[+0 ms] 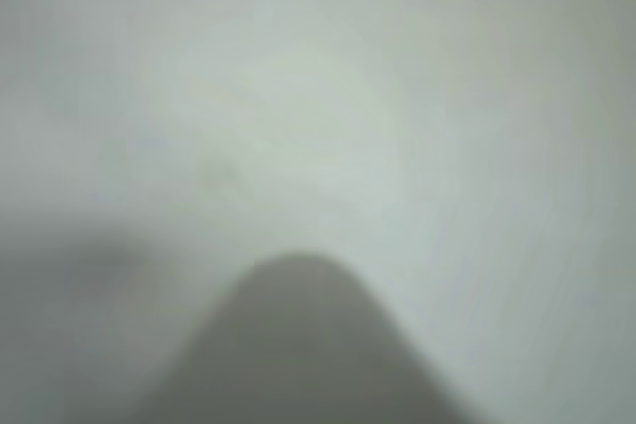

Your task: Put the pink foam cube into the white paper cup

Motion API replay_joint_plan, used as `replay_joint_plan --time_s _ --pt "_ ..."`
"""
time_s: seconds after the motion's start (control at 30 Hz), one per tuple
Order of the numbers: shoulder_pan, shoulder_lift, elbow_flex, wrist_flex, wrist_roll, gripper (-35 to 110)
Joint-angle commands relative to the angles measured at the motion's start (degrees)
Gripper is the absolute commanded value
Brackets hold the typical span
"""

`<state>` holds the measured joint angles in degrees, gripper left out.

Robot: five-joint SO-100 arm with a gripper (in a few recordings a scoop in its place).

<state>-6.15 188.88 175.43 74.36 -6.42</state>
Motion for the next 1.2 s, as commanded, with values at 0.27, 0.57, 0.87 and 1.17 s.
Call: replay_joint_plan --time_s 0.27,0.57,0.87,1.17 --pt "1.1 -22.5 -29.4 2.2 -7.7 33" --pt "1.1 -47.2 -45.4 0.6 -4.0 33" --pt "-0.5 -71.3 -64.3 0.6 3.6 34" --pt "-4.3 -90.8 -82.7 0.9 6.5 36"
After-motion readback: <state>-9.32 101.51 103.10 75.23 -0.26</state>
